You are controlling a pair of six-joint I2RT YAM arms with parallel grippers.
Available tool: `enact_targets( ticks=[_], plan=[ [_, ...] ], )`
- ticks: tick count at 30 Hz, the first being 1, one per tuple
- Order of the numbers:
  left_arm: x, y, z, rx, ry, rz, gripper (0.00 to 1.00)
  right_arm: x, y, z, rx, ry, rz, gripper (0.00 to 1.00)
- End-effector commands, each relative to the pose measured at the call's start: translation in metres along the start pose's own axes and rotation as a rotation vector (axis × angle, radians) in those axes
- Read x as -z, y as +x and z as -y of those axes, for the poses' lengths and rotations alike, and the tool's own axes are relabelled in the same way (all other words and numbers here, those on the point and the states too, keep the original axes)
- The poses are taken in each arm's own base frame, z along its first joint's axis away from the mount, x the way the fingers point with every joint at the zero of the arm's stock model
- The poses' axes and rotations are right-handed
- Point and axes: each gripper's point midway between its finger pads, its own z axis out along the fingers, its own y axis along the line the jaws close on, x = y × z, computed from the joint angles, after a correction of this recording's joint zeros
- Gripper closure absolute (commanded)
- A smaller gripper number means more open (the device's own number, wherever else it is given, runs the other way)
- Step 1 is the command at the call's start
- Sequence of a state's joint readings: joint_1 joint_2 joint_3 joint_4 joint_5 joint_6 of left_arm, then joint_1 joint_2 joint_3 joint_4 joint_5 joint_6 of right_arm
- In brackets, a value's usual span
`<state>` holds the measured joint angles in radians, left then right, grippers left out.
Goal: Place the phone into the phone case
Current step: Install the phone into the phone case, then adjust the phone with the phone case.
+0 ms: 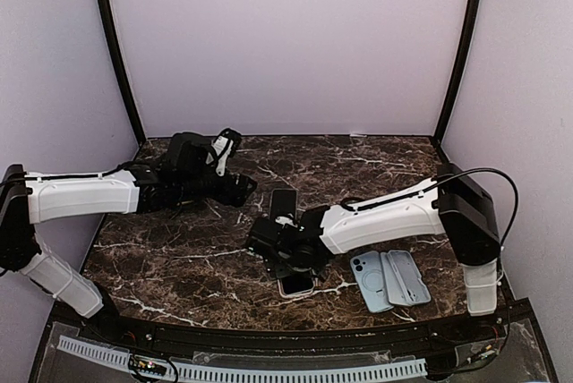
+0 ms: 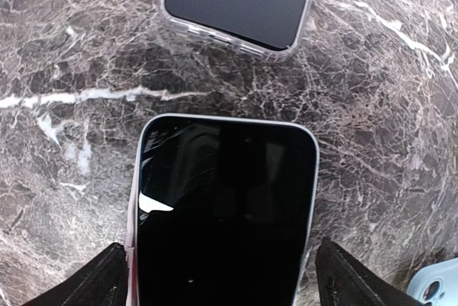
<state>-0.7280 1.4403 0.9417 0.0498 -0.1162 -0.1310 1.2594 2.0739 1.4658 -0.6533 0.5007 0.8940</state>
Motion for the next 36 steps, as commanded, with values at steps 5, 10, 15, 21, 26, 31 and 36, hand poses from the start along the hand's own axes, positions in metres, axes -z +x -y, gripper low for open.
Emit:
enact_targets(
  ticks=[5,10,15,21,26,31,36],
  plan=[
    [0.005,-0.009,0.008,-0.089,0.048,-0.011,0.14,0.035,-0.014,0.007,0.012,-0.082,-0.048,0.03],
    [0.019,0.027,0.026,-0.093,0.178,-0.097,0.26,0.055,0.009,0.023,-0.018,-0.167,-0.115,0.13],
    [0.051,0.081,0.091,-0.194,0.428,-0.101,0.34,0.046,0.041,0.028,-0.116,-0.276,-0.225,0.46],
    [0.055,0.134,0.125,-0.333,0.492,-0.188,0.49,0.033,0.051,0.028,-0.126,-0.291,-0.251,0.67],
    [0.039,0.167,0.145,-0.523,0.486,-0.299,0.59,0.027,0.055,0.022,-0.083,-0.298,-0.267,0.74],
    [0.02,0.189,0.151,-0.584,0.467,-0.394,0.68,0.024,0.066,0.021,-0.07,-0.311,-0.308,0.79],
    [0.013,0.202,0.159,-0.6,0.499,-0.434,0.71,0.028,0.074,0.011,-0.068,-0.371,-0.353,0.85]
  ],
)
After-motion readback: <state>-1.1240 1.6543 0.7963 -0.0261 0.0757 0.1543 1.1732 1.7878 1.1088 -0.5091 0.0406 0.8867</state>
